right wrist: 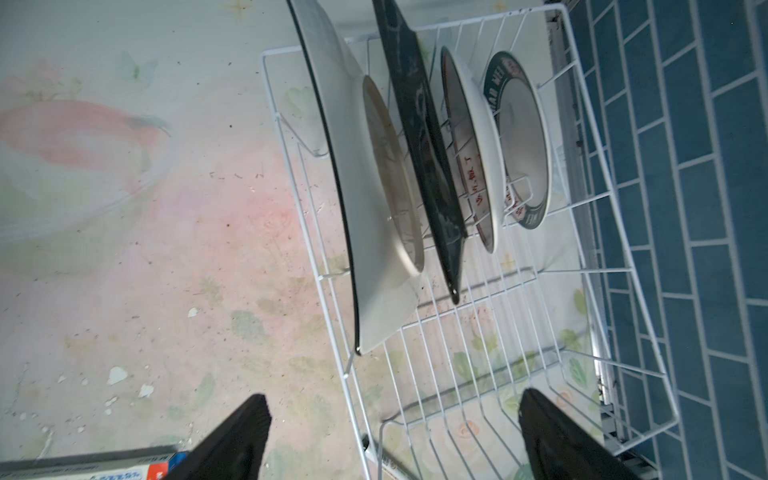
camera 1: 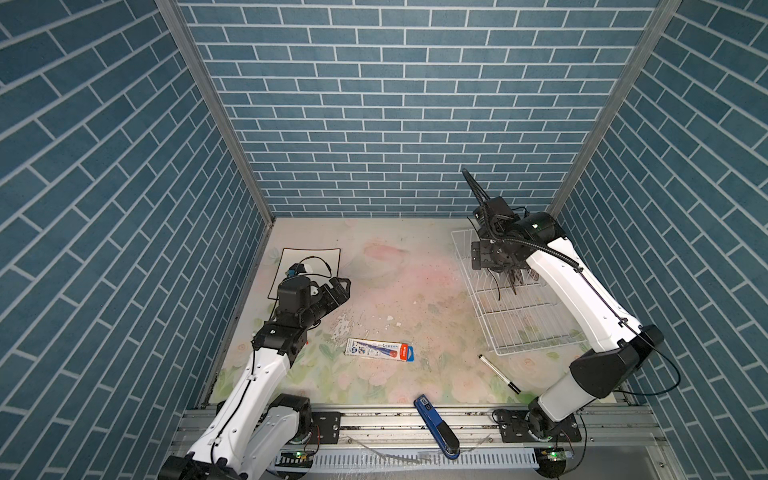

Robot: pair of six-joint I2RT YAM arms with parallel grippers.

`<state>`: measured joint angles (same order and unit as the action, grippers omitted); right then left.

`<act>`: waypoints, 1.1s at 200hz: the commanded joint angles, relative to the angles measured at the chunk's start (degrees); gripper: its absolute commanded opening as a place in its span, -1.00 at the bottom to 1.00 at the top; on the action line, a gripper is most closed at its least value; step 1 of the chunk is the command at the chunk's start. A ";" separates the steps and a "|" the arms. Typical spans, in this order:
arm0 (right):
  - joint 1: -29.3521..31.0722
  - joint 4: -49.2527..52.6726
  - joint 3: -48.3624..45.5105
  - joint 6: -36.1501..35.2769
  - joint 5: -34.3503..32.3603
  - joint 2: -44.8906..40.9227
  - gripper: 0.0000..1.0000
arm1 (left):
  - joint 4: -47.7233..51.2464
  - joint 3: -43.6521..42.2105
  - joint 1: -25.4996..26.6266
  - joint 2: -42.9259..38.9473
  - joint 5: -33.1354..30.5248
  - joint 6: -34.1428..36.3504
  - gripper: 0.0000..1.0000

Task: Unload the plates from the dish rack
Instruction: 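Raise the left gripper off the plate while right gripper moves along the rack, then close the right gripper on the rim of the square white plate in the rack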

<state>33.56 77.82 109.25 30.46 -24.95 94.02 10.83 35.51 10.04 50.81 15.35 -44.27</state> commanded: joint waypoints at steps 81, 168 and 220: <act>2.35 16.97 27.77 -4.57 -13.64 21.71 0.55 | -6.22 0.96 1.12 4.46 2.98 1.02 0.87; 1.27 15.79 34.27 -7.55 -14.00 28.98 0.14 | -7.14 0.36 2.30 4.69 2.69 0.04 0.87; -0.71 13.10 33.86 -8.69 -9.64 29.90 0.06 | -7.12 0.54 3.40 4.76 1.47 -0.29 0.86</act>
<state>33.61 91.20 141.16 23.20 -36.40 123.00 4.75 35.35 12.71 55.72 17.65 -44.42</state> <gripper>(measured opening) 0.544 0.933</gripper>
